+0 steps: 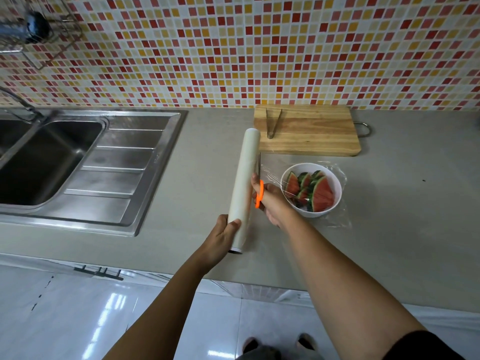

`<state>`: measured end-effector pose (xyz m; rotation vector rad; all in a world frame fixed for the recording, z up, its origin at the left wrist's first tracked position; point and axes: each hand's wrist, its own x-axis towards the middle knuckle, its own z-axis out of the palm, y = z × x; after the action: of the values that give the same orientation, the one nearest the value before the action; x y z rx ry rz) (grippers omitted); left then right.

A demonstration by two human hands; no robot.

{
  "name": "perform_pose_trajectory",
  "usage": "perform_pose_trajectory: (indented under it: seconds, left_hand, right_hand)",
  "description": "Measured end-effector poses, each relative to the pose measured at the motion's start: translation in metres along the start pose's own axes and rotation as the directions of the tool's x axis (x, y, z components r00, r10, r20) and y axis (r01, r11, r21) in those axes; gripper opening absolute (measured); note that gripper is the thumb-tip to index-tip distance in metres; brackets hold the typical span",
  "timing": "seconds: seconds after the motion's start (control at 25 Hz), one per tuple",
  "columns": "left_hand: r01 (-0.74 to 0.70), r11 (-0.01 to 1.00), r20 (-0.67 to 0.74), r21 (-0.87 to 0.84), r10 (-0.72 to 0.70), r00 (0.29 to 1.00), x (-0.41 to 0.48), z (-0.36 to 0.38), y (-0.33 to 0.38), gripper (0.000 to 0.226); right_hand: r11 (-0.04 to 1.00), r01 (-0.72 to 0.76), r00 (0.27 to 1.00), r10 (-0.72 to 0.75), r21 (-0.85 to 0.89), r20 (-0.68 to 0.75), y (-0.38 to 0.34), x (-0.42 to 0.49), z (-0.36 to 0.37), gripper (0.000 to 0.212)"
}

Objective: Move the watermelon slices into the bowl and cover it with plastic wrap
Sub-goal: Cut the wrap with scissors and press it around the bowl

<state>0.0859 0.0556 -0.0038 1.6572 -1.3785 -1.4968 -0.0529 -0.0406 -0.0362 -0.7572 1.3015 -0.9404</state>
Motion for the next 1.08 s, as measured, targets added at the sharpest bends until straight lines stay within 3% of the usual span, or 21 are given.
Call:
perform_pose_trajectory:
  seconds: [1.08]
  left_hand:
    - [-0.045, 0.995, 0.049, 0.086, 0.041, 0.998, 0.003, -0.028, -0.017, 0.014]
  right_hand:
    - [0.997, -0.067, 0.995, 0.07, 0.045, -0.069, -0.029, 0.043, 0.01, 0.043]
